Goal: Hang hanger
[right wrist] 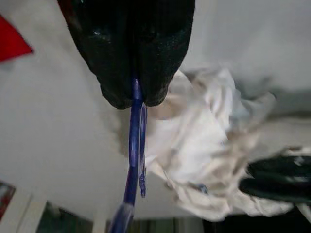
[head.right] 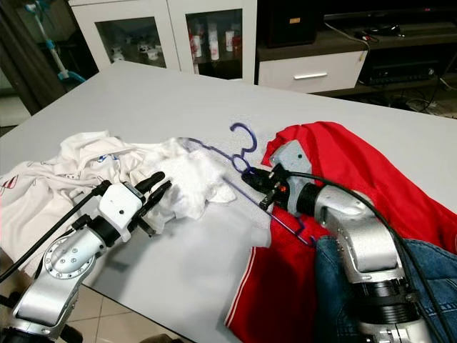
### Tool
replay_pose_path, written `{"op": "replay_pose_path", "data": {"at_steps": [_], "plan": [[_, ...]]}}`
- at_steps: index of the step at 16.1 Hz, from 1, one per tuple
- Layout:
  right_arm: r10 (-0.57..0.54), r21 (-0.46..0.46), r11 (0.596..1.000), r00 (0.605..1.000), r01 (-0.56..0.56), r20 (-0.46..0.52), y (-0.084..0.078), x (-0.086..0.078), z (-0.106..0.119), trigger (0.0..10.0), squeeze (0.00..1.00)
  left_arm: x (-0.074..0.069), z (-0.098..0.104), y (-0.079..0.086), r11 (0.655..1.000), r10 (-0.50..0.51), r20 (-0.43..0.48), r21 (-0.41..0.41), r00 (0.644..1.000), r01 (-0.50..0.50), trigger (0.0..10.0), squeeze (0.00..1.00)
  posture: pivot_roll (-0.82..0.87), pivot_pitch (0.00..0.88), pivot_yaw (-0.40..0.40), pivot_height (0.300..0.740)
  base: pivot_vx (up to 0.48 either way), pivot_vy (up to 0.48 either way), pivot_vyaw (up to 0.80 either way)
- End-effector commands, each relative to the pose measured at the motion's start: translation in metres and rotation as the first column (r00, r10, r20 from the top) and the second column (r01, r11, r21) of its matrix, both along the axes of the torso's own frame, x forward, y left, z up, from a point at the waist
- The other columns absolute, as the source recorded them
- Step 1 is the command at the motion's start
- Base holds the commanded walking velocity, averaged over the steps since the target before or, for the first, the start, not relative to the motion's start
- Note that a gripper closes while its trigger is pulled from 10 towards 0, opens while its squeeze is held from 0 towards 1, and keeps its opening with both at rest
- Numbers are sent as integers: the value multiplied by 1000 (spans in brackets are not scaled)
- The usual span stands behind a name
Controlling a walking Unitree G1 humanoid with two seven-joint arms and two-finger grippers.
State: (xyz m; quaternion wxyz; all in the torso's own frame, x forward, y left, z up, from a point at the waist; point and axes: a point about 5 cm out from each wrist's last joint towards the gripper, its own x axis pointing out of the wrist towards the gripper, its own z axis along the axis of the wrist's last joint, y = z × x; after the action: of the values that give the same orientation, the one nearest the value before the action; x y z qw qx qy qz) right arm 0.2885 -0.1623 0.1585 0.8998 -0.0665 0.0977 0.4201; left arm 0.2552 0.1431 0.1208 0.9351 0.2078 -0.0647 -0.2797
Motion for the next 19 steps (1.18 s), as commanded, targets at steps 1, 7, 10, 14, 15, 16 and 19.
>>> {"op": "replay_pose_path", "data": {"at_steps": [1, 7, 10, 14, 15, 16, 19], "plan": [[-21, 31, 999, 999, 19, 48, 0, 8, 9, 0, 0, 1, 4, 0, 1000, -1, 27, -4, 1000, 1, 10000, 0, -46, 1, 79, 740, 0, 0, 0], [-172, 179, 972, 978, 149, 119, -1, 27, 15, 0, 0, 0, 6, -8, 995, 28, 38, -92, 999, -25, 10000, 0, -33, 0, 51, 740, 0, 0, 0], [-314, 272, 926, 934, 262, 168, -5, 40, 25, 0, 0, 2, 7, -14, 992, 31, 45, -121, 999, -26, 10000, 0, -35, 0, 44, 740, 0, 0, 0], [-334, 286, 918, 924, 274, 188, -3, 43, 29, 8980, 0, 7, 11, -18, 985, 47, 56, -168, 997, -37, 10000, 0, -38, 0, 40, 740, 0, 0, 0], [-340, 292, 915, 921, 278, 189, 0, 45, 29, 10000, 0, 8, 13, -20, 980, 58, 57, -195, 997, -46, 10000, 0, -38, 0, 41, 740, 0, 0, 0], [-355, 306, 907, 916, 289, 187, 4, 46, 27, 10000, 0, 10, 15, -23, 968, 83, 54, -243, 995, -68, 10000, 0, -36, 0, 40, 740, 0, 0, 0], [-373, 324, 895, 912, 305, 171, 10, 45, 21, 10000, 0, 11, 16, -27, 944, 114, 29, -315, 993, -99, 10000, 0, -34, 0, 40, 740, 0, 0, 0]]}}
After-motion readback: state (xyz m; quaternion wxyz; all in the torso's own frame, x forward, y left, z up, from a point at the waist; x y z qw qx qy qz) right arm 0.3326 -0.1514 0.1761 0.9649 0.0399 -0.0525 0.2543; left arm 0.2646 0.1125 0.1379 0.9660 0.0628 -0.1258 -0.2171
